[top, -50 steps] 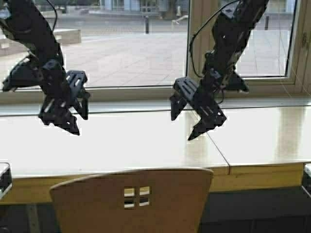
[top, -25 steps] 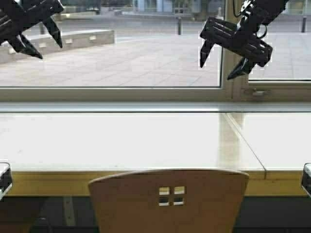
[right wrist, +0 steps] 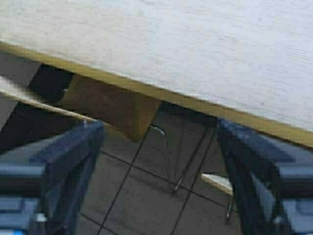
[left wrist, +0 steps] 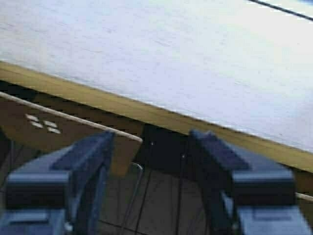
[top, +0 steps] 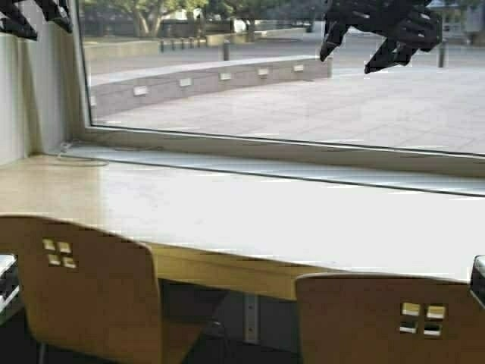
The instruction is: Push the chairs under the table
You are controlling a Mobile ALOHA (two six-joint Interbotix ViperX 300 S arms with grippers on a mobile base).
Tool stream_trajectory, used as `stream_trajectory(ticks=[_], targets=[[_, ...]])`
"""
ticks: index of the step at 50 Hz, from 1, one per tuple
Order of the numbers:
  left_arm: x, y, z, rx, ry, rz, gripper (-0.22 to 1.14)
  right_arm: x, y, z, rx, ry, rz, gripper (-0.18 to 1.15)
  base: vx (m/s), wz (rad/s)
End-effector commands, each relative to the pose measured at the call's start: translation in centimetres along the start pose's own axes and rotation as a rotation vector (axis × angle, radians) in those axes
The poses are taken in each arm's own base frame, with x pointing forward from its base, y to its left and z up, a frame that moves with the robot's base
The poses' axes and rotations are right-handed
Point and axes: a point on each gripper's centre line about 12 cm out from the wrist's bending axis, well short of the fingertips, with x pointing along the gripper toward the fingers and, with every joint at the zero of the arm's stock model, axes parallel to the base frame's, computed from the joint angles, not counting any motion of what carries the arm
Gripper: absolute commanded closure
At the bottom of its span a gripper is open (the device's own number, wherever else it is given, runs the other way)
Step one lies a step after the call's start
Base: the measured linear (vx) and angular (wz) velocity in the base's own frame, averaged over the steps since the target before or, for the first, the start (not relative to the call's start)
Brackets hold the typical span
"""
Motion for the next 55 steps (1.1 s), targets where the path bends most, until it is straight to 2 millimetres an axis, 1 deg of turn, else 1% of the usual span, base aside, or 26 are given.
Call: stream_trajectory(ticks=[1, 6, 11, 15, 24, 29, 37, 39, 55], targets=[[-0.2, -0.1, 0.6, 0.006, -0.035, 0.001, 0.07, -1.1, 0.3, 1.4, -0.006, -0.049, 0.013, -0.03, -0.13, 0.49], [-0.5, 0.0, 0.4, -0.001, -0.038, 0.0, 0.07, -2.1, 0.3, 1.4, -0.016, -0.058, 0.017, -0.03, -0.16, 0.42], [-0.8, 0.0, 0.4, -0.004, -0.046, -0.001, 0.07, -3.7, 0.5, 1.9, -0.025, -0.098, 0.028, -0.03, -0.19, 0.32], [-0.7, 0.0, 0.5, -0.006, -0.047, 0.0, 0.07, -4.2, 0.6, 2.2, -0.043, -0.114, 0.032, -0.03, -0.19, 0.24], [-0.6, 0.0, 0.2, -0.021, -0.037, 0.0, 0.07, -3.7, 0.5, 1.9, -0.056, -0.101, 0.027, -0.03, -0.2, 0.2], [-0.7, -0.1, 0.6, -0.04, -0.049, -0.003, 0.07, -3.6, 0.6, 2.2, -0.039, -0.105, 0.029, -0.03, -0.24, 0.14], [-1.1, -0.1, 0.6, -0.036, -0.06, -0.007, 0.07, -4.1, 1.8, 3.0, -0.042, -0.128, 0.061, -0.03, -0.3, 0.08], [-1.0, -0.1, 0.4, -0.033, -0.054, -0.005, 0.07, -4.1, 1.8, 3.0, -0.043, -0.126, 0.061, -0.03, -0.32, 0.05], [-0.8, 0.0, 0.2, -0.034, -0.048, 0.001, 0.07, -4.0, 1.6, 2.3, -0.066, -0.111, 0.055, -0.03, -0.34, 0.09]])
